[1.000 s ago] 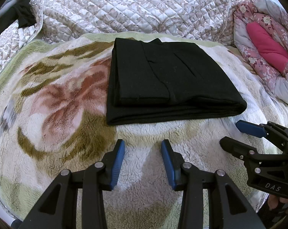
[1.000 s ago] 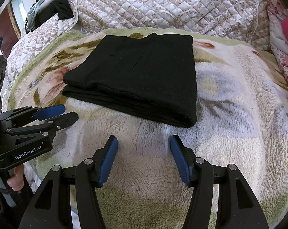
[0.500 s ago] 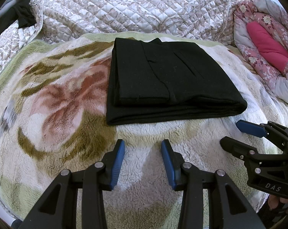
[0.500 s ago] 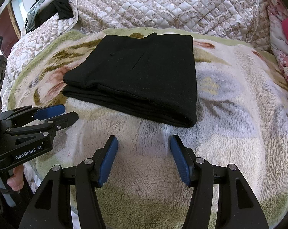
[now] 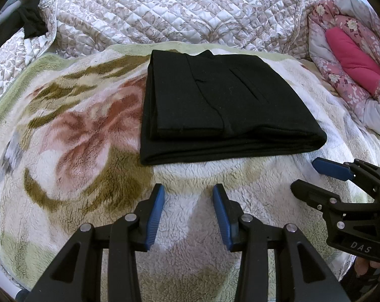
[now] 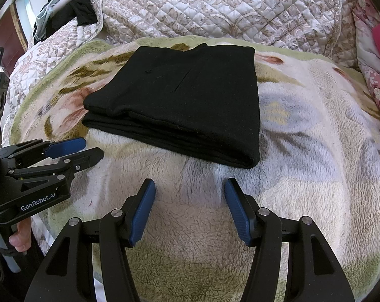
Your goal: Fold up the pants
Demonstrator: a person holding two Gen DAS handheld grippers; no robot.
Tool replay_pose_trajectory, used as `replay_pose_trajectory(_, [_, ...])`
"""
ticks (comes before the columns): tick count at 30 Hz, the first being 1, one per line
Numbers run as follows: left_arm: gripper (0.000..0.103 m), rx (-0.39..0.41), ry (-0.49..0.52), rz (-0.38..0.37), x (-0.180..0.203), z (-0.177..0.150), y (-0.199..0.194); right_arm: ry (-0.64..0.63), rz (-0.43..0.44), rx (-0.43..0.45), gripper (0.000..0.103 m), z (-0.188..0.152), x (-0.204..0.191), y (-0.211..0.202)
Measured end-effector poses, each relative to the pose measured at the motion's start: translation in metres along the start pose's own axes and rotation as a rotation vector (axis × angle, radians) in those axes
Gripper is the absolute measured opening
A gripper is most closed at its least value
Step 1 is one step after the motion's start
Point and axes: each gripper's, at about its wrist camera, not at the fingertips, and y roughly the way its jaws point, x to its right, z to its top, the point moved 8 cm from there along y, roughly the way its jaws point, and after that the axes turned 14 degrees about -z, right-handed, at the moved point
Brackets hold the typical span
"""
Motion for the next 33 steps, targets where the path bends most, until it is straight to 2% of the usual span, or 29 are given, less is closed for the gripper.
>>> replay_pose_trajectory(33, [0.043, -0.004, 0.006, 0.008, 0.0003, -0.0006, -0.001, -0.021, -0.008, -0.001, 0.058, -0.0014, -0.0014, 0.0005])
